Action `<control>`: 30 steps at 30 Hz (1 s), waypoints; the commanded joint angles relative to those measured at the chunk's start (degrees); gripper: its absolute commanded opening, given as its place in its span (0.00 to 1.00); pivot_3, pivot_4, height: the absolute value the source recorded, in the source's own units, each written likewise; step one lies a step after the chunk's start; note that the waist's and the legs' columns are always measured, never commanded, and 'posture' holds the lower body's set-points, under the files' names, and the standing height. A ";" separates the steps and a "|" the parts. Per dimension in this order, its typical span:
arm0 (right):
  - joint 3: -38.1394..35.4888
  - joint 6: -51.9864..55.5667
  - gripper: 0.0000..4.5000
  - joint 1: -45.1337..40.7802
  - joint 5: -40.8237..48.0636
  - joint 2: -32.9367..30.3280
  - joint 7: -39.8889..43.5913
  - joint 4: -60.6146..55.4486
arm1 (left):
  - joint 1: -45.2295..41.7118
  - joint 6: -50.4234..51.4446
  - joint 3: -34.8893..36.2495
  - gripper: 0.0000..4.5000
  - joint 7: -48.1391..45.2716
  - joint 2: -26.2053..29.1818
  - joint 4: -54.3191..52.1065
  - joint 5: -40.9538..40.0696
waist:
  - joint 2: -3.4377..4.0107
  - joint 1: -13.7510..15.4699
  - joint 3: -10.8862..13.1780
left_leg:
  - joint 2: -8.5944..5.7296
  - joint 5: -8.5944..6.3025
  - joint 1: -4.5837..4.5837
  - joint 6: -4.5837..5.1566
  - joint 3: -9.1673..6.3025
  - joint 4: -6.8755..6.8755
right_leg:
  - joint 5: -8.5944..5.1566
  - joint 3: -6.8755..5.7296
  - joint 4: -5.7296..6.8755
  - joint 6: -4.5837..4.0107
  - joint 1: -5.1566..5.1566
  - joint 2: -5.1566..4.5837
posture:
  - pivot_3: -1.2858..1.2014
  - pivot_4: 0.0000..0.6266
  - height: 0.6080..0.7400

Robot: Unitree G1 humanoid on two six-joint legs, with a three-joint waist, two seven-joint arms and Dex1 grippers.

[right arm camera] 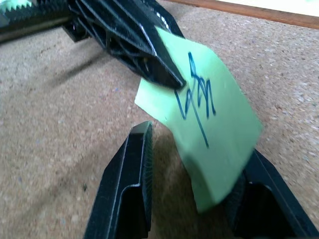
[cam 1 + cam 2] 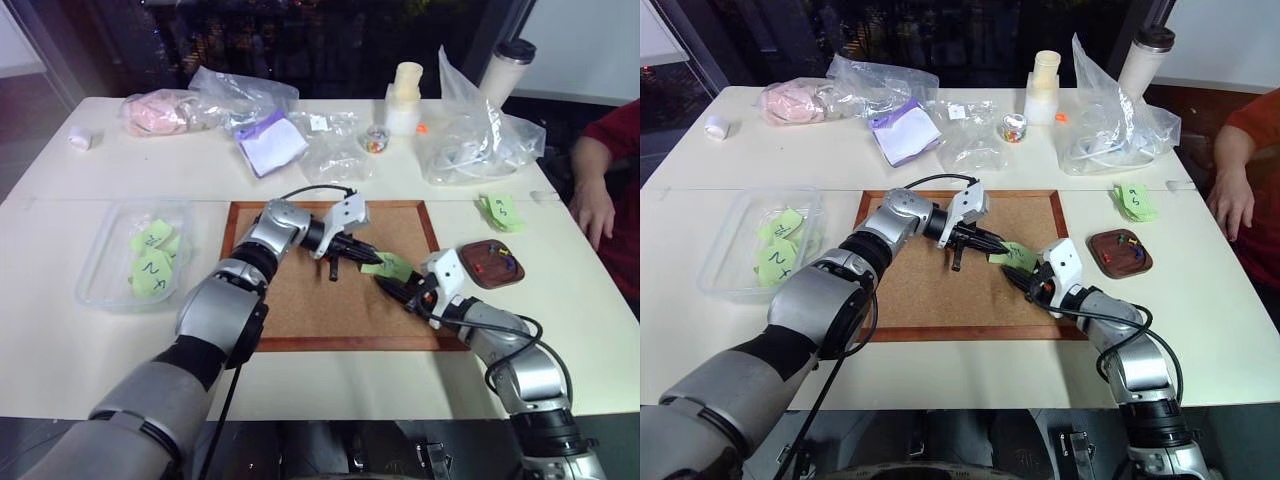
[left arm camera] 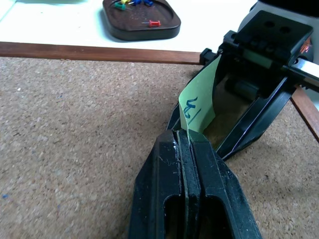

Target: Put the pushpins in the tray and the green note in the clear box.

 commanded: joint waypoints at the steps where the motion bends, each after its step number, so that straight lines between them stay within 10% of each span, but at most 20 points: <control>1: -2.77 0.35 0.37 1.76 0.75 -1.68 -0.26 -2.86 | -0.76 -1.59 0.52 0.00 -1.22 0.92 -1.62 0.17 | 0.00 -0.01 0.00 | 0.00 0.00 0.00 0.00 0.00 0.00 | 0.00 0.00 0.00 0.00 0.00 -0.01 | 0.52 0.24 0.95; 18: -10.20 5.64 0.37 8.71 6.54 -3.66 -2.90 -15.24 | -3.29 1.25 6.15 0.00 -4.12 4.64 -10.91 -6.40 | 0.04 -0.12 0.03 | -0.01 0.00 0.00 0.00 -0.01 0.03 | 0.00 0.01 0.05 0.00 -0.01 -0.01 | 0.52 0.24 0.95; 30: -7.66 25.47 0.37 -10.54 25.71 -11.01 1.90 -21.43 | 8.12 68.79 17.00 0.00 28.33 25.08 -69.64 -8.21 | 0.25 -0.38 0.20 | 0.14 0.02 0.00 -0.02 -0.11 0.05 | 0.00 0.13 0.21 0.00 -0.12 0.01 | 0.52 0.24 0.95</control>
